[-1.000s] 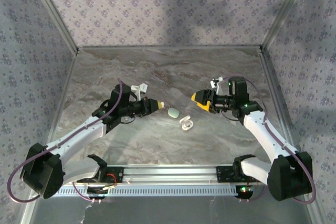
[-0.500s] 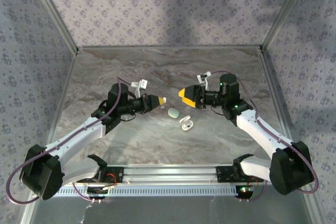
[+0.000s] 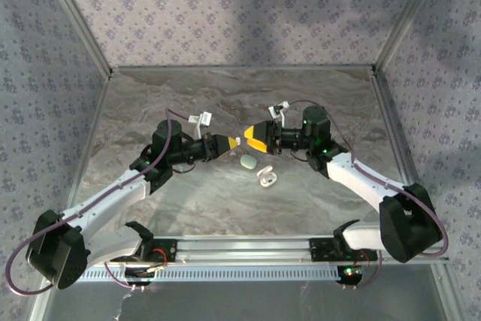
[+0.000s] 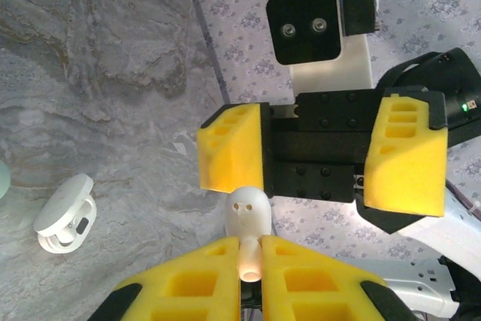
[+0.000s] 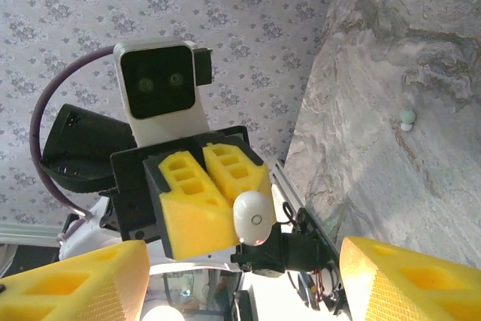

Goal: Insert the wireless bluetooth earbuds into the charging case

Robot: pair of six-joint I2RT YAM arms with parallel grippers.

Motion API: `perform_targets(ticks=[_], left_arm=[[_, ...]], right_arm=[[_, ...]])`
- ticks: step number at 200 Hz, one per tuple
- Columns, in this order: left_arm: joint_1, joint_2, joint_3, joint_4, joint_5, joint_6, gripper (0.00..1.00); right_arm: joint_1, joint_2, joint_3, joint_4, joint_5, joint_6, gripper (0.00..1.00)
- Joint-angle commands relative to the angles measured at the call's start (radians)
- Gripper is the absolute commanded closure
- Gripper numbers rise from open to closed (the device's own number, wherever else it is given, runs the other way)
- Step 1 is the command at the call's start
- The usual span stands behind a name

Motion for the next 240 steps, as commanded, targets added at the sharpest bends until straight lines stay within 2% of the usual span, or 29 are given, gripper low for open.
perform_targets(ticks=[1, 42, 150, 240], left_arm=[[-0.007, -0.027, -0.005, 0.054, 0.023, -0.012, 0.86], [-0.007, -0.032, -0.008, 0.056, 0.022, -0.011, 0.86], [-0.01, -0.041, -0.015, 0.064, 0.013, -0.01, 0.86], [-0.013, -0.053, -0.025, 0.058, 0.004, -0.009, 0.86]], right_arm=[[0.012, 0.025, 0.037, 0.097, -0.035, 0.061, 0.32], [0.036, 0.053, 0.064, 0.099, -0.055, 0.087, 0.39], [0.055, 0.088, 0.078, 0.067, -0.084, 0.092, 0.47], [0.07, 0.096, 0.091, 0.042, -0.095, 0.075, 0.6]])
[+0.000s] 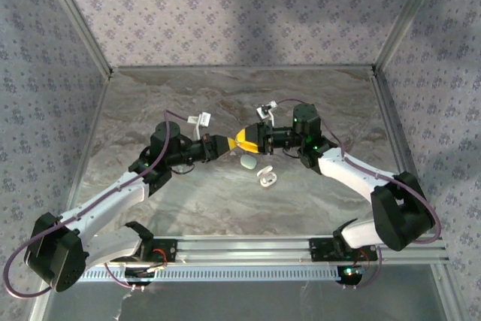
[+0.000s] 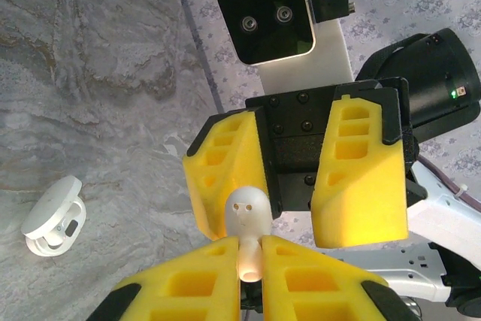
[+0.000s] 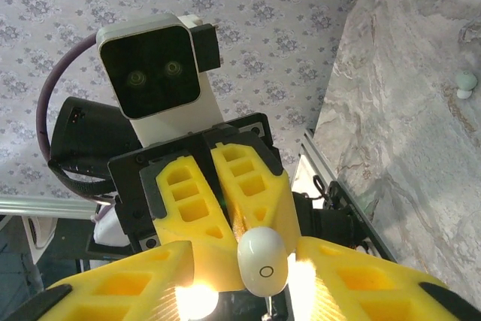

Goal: Insert the wireless bluetooth earbuds into the charging case

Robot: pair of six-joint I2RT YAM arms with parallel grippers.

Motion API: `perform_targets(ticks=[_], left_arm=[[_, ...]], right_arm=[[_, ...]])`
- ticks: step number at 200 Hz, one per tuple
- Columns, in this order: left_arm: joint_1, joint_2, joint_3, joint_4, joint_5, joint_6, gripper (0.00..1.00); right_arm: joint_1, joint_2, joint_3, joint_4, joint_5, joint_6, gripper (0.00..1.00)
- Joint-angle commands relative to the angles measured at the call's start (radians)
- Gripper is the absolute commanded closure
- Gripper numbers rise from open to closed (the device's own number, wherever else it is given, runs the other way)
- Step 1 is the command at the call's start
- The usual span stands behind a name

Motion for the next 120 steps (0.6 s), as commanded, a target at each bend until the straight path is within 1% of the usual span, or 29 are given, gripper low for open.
perform_targets(ticks=[1, 25, 41, 98, 112, 120], left_arm=[[-0.007, -0.035, -0.008, 0.037, 0.005, 0.001, 0.86], [-0.006, -0.041, -0.012, 0.035, 0.001, -0.002, 0.86], [-0.007, -0.045, -0.013, 0.032, -0.001, -0.001, 0.86], [-0.007, -0.05, -0.014, 0.025, -0.004, 0.001, 0.86], [-0.007, -0.05, -0.015, 0.024, -0.004, 0.0, 0.86], [-0.007, -0.05, -0.016, 0.025, -0.006, 0.0, 0.86]], right_arm=[[0.008, 0.007, 0.034, -0.014, -0.028, -0.01, 0.61], [0.009, 0.009, 0.035, -0.022, -0.028, -0.016, 0.63], [0.01, 0.01, 0.035, -0.024, -0.027, -0.019, 0.67], [0.02, 0.015, 0.04, -0.031, -0.028, -0.028, 0.67], [0.021, 0.015, 0.042, -0.038, -0.029, -0.032, 0.69], [0.022, 0.016, 0.042, -0.041, -0.028, -0.035, 0.72]])
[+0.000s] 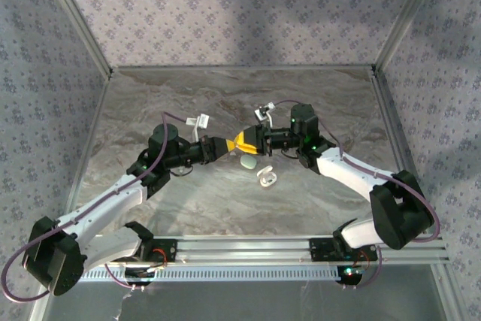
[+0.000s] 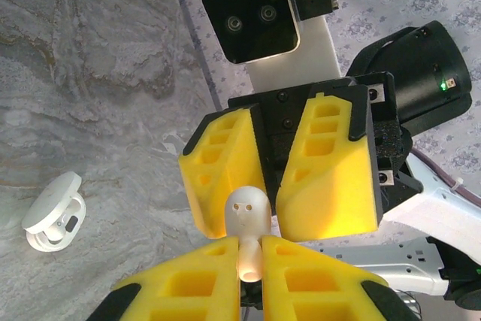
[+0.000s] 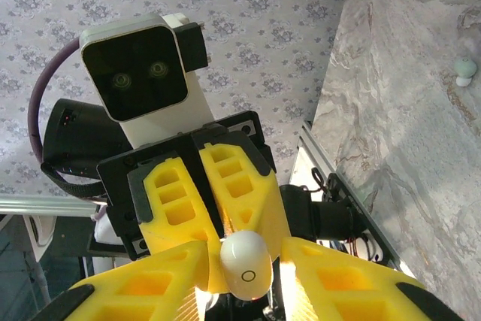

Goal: Insert the wireless bluetooth earbuds into the charging case

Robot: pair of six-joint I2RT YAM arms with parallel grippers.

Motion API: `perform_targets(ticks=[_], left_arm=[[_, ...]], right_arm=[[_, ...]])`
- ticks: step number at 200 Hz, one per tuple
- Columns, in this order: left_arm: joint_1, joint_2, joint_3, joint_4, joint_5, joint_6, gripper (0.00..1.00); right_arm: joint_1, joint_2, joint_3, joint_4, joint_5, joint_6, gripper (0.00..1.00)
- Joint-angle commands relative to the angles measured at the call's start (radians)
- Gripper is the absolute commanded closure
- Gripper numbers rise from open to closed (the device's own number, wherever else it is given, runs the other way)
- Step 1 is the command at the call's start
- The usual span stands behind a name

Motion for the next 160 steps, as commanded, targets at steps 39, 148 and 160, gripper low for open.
perform_targets(ticks=[39, 148, 160], left_arm=[[-0.005, -0.018, -0.002, 0.022, -0.009, 0.003, 0.86], [0.001, -0.087, -0.002, -0.1, -0.063, 0.037, 0.0], [0.009, -0.1, -0.002, -0.12, -0.069, 0.039, 0.0]], right_arm=[[0.008, 0.01, 0.037, -0.017, -0.025, -0.028, 0.79], [-0.04, 0.012, 0.03, -0.102, -0.01, -0.078, 0.79], [-0.048, 0.009, 0.028, -0.124, -0.008, -0.095, 0.79]])
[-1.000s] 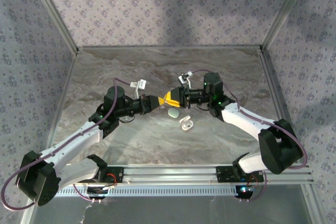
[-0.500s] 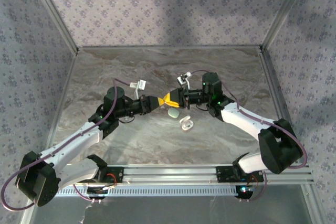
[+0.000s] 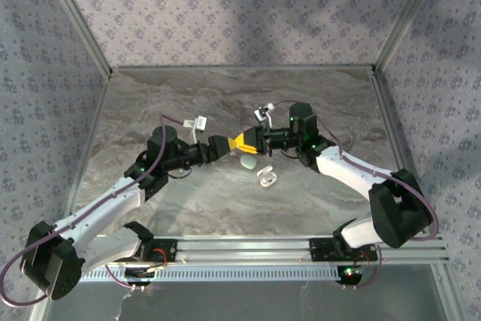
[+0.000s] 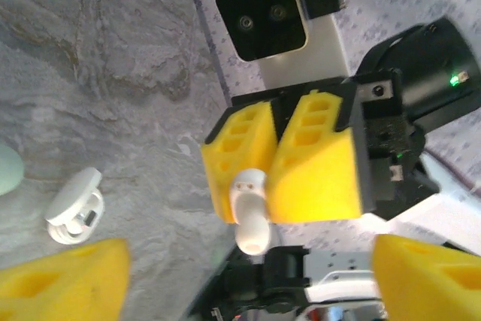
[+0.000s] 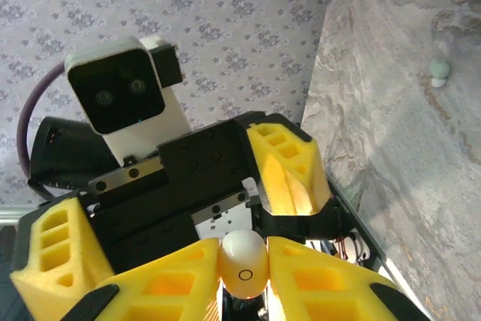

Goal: Insert the wireless bluetooth earbuds into the charging case

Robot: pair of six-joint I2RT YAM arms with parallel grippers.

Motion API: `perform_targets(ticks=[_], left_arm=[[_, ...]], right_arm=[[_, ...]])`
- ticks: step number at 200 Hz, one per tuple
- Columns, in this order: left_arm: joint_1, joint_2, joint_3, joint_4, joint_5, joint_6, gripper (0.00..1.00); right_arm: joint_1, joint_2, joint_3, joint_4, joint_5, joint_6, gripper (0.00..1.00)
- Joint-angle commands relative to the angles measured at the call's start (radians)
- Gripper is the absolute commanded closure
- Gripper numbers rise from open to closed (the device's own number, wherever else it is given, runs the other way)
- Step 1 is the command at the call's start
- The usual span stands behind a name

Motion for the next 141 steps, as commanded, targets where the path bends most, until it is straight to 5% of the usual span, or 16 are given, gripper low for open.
perform_targets(ticks=[1, 31, 62, 100, 141], left_arm=[[0.008, -0.037, 0.008, -0.046, -0.015, 0.018, 0.0], [0.019, -0.055, 0.019, -0.127, -0.043, 0.047, 0.0], [0.009, -0.033, 0.061, -0.282, -0.11, 0.131, 0.0], [-0.078, 0.055, 0.103, -0.356, -0.197, 0.2, 0.0], [-0.171, 0.112, 0.107, -0.325, -0.247, 0.242, 0.0]], right_arm=[[-0.018, -0.006, 0.017, -0.055, -0.005, -0.054, 0.79], [-0.041, -0.026, 0.005, -0.137, 0.012, -0.121, 0.79], [-0.035, -0.079, 0.053, -0.446, 0.091, -0.361, 0.78], [0.024, -0.124, 0.141, -0.839, 0.331, -0.669, 0.79], [0.11, -0.144, 0.142, -1.011, 0.622, -0.82, 0.81]])
